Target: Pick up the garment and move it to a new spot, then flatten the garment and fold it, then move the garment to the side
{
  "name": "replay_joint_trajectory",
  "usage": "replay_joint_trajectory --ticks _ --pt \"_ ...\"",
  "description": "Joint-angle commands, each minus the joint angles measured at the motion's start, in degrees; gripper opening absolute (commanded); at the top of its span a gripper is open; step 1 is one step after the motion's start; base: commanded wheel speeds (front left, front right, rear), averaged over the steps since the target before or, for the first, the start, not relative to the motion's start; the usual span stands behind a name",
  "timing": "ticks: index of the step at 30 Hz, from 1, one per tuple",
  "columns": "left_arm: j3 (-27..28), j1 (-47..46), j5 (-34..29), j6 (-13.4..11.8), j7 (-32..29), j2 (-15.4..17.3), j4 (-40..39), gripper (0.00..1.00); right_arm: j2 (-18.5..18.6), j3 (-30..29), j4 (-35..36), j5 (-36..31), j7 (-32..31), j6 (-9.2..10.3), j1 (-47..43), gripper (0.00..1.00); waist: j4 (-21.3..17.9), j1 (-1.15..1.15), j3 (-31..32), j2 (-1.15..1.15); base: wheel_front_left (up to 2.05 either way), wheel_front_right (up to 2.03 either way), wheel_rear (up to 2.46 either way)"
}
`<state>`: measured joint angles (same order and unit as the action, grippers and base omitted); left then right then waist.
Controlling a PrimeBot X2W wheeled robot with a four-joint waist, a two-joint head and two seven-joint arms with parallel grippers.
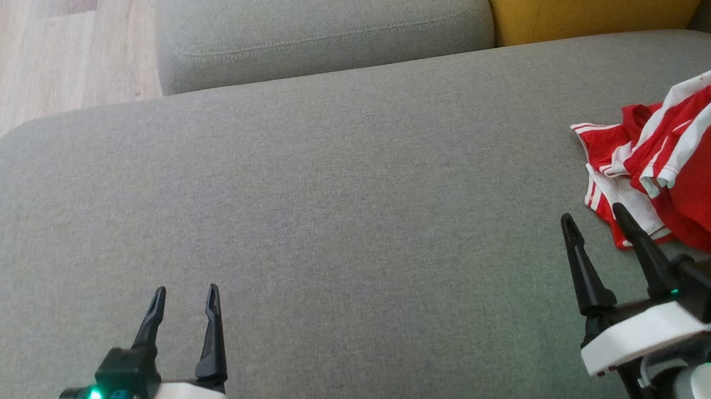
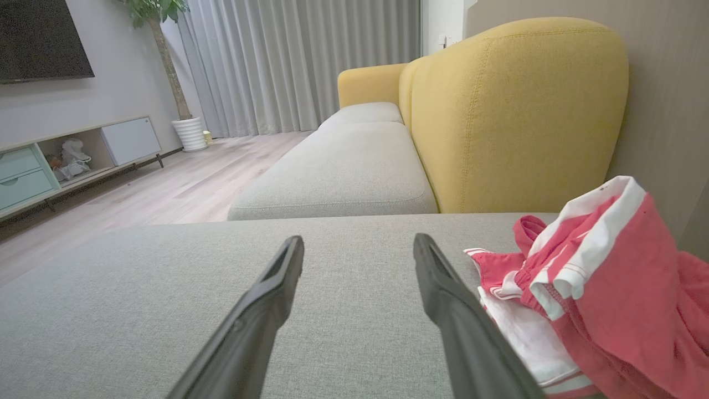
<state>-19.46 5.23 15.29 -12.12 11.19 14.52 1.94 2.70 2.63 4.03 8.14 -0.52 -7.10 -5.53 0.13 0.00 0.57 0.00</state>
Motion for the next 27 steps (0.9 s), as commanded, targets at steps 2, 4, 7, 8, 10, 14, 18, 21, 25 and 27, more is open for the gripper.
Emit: replay_joint_trajectory --ticks 2,4,7,8,10,14,18,21,25,27 --pt "2.0 -2.2 0.2 -0.2 0.2 1.3 -1.6 1.0 0.2 1.1 2.0 0.6 -0.2 -0.39 0.8 1.0 0.0 0.0 0.0 0.0 0.0 0.0 0.0" --pt "-0.2 0.0 0.0 0.0 0.0 -0.1 0.5 0.0 0.0 0.1 -0.5 0.4 0.0 0.01 0.0 0.0 0.0 0.0 0.0 0.0 0.0 0.0 0.0" --pt "-0.6 1.1 0.1 0.0 0.0 -1.0 3.3 0.0 0.0 0.4 -3.8 0.5 0.0 0.05 -0.5 0.0 0.0 0.0 0.0 0.0 0.0 0.0 0.0" --pt "-0.5 1.1 0.7 0.2 -0.1 -1.1 3.2 0.0 0.0 0.4 -3.7 1.2 0.1 0.05 -0.6 0.0 0.0 0.0 0.0 0.0 0.0 0.0 0.0" --pt "-0.2 1.0 2.0 0.4 -0.3 -1.2 3.2 0.0 0.1 0.4 -3.9 2.6 0.1 0.04 -0.5 0.0 0.0 0.0 0.0 0.0 0.0 0.0 0.0" --pt "0.5 0.6 4.7 1.0 -0.7 -1.4 3.4 0.0 0.3 0.3 -4.4 5.6 0.1 0.03 0.0 0.0 0.0 0.0 0.0 0.0 0.0 0.0 0.0" --pt "1.2 0.2 7.3 1.7 -1.1 -1.6 3.8 0.0 0.5 0.2 -4.9 8.5 0.0 0.02 0.4 0.0 0.0 0.0 -0.1 0.0 0.0 0.0 0.0" --pt "1.7 -0.2 9.2 2.2 -1.5 -1.7 4.1 0.0 0.6 0.2 -5.3 10.6 0.0 0.01 0.8 0.0 0.0 0.0 -0.1 0.0 0.0 0.0 0.0" --pt "2.4 -0.6 11.8 2.8 -1.9 -2.0 4.5 0.0 0.8 0.0 -5.7 13.4 0.0 -0.01 1.2 0.0 0.0 0.0 -0.1 0.0 0.0 0.0 0.0" --pt "2.6 -0.7 12.5 3.0 -2.0 -2.0 4.6 0.0 0.8 0.0 -5.8 14.2 0.0 -0.01 1.3 0.0 0.0 0.0 -0.1 0.0 0.0 0.0 0.0"
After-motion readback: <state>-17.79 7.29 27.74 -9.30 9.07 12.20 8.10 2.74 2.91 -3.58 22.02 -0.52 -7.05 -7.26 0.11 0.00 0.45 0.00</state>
